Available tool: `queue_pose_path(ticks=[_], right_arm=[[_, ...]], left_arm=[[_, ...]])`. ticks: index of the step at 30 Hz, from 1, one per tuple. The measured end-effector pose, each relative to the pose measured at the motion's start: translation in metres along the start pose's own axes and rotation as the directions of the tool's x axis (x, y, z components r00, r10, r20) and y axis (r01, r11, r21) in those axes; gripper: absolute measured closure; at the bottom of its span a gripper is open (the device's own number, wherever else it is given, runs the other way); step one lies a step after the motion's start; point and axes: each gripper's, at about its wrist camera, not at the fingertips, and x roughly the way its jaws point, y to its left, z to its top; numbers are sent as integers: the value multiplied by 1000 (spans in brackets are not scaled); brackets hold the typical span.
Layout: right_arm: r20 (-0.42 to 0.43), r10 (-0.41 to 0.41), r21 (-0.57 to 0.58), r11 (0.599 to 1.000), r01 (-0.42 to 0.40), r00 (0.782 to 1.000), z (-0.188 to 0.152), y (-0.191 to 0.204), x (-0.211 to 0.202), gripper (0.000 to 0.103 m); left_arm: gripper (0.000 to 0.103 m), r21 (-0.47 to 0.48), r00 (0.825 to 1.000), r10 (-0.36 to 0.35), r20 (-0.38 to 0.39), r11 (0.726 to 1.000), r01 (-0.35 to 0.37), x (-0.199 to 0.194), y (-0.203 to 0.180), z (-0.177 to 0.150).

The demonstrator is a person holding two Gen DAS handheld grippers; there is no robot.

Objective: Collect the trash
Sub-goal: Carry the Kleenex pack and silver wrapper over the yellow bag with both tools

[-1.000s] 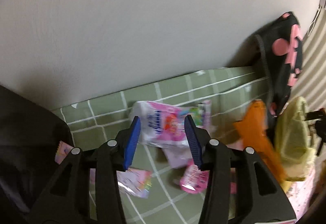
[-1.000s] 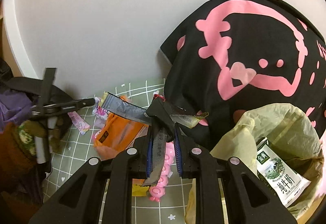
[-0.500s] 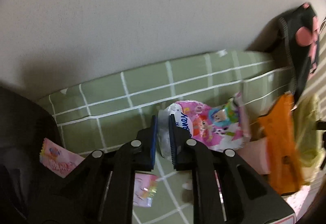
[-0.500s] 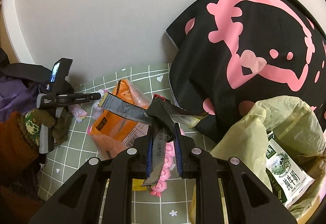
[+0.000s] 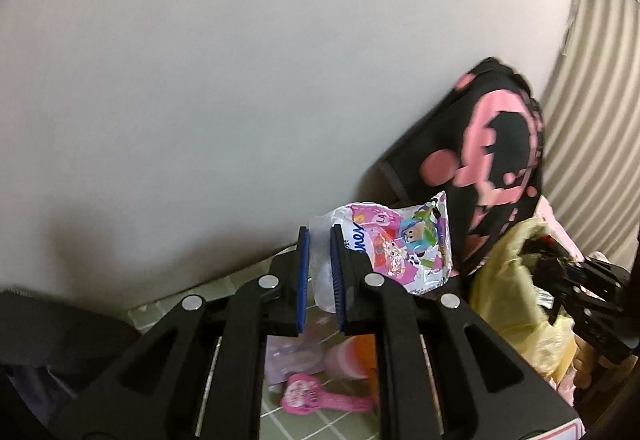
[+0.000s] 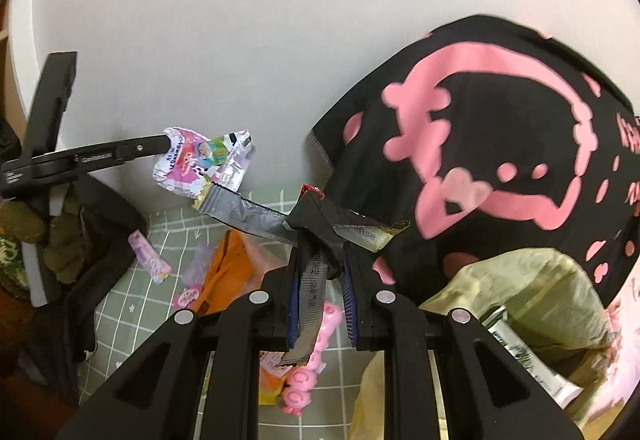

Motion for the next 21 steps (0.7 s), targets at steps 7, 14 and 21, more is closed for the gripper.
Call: queue_pose_path(ticks=[7, 14, 21], right_arm=[[66, -84, 21, 996, 83, 994, 5, -31, -33, 85], [81, -207, 84, 976, 200, 975, -6, -76, -71, 85], [59, -302, 168, 943, 289, 951, -27, -123, -100, 85]], left_arm=[[93, 52, 993, -118, 15, 992, 117, -13, -37, 20], [93, 160, 964, -256, -66, 951, 264, 23, -122, 20], [93, 214, 918, -351, -184, 897, 386, 67, -196, 2]])
